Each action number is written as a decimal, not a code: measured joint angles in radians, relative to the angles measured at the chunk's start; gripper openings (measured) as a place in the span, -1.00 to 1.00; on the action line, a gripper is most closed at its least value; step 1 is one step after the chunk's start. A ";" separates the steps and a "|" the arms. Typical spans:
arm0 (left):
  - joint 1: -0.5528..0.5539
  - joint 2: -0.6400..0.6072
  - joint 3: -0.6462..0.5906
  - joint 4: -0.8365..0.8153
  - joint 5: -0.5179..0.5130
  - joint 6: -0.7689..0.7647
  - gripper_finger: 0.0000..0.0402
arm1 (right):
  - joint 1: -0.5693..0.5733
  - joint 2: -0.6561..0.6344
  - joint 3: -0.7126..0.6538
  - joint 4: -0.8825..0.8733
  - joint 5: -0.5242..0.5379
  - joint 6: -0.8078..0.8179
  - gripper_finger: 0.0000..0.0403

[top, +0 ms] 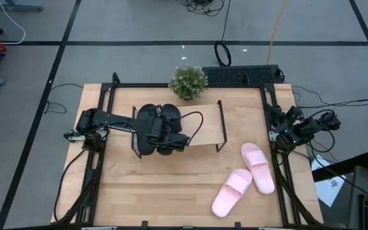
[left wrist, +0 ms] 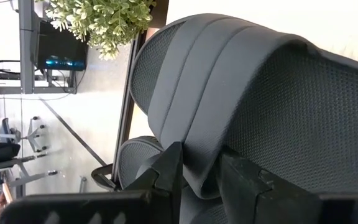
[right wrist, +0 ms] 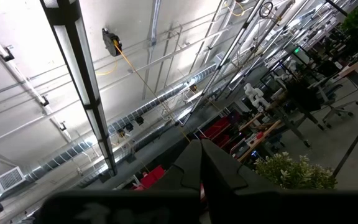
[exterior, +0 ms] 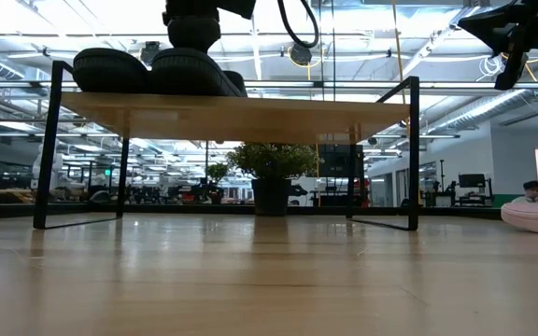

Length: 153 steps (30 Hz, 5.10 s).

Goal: Pick and place slides into the shelf
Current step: Put the black slide on the shelf, then put the bottom pink slide on the shelf

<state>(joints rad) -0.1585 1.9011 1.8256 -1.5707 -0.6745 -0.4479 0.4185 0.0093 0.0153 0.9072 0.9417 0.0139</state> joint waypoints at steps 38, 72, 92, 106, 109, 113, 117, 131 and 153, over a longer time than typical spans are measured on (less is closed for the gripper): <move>-0.061 -0.052 0.031 0.033 0.033 -0.037 0.21 | 0.000 0.000 0.000 -0.003 0.006 0.000 -1.00; -0.492 -0.066 0.460 0.000 0.038 -0.553 0.21 | 0.099 0.295 0.226 -0.189 -0.833 0.549 -1.00; -0.609 -0.066 0.453 0.000 0.045 -0.578 0.21 | 0.352 0.937 0.783 -0.889 -0.869 0.976 -1.00; -0.650 -0.066 0.453 0.002 0.045 -0.600 0.21 | 0.421 1.033 0.785 -1.211 -0.810 1.265 -1.00; -0.650 -0.066 0.453 0.003 0.045 -0.620 0.21 | 0.428 1.040 0.785 -1.215 -0.812 1.306 -1.00; -0.650 -0.064 0.453 0.002 0.040 -0.617 0.21 | 0.441 1.059 0.785 -1.226 -0.812 1.310 -1.00; -0.648 -0.063 0.453 0.002 0.029 -0.607 0.21 | 0.441 1.077 0.785 -1.219 -0.813 1.310 -1.00; -0.650 -0.063 0.453 0.002 0.009 -0.577 0.21 | 0.410 1.078 0.785 -0.934 -0.740 1.170 -1.00; -0.675 -0.063 0.453 0.002 0.045 -0.574 0.21 | 0.465 1.656 1.627 -2.006 -0.650 1.136 -1.00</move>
<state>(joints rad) -0.8333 1.8381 2.2784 -1.5688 -0.6292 -1.0223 0.8837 1.6655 1.6427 -1.0984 0.2919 1.1497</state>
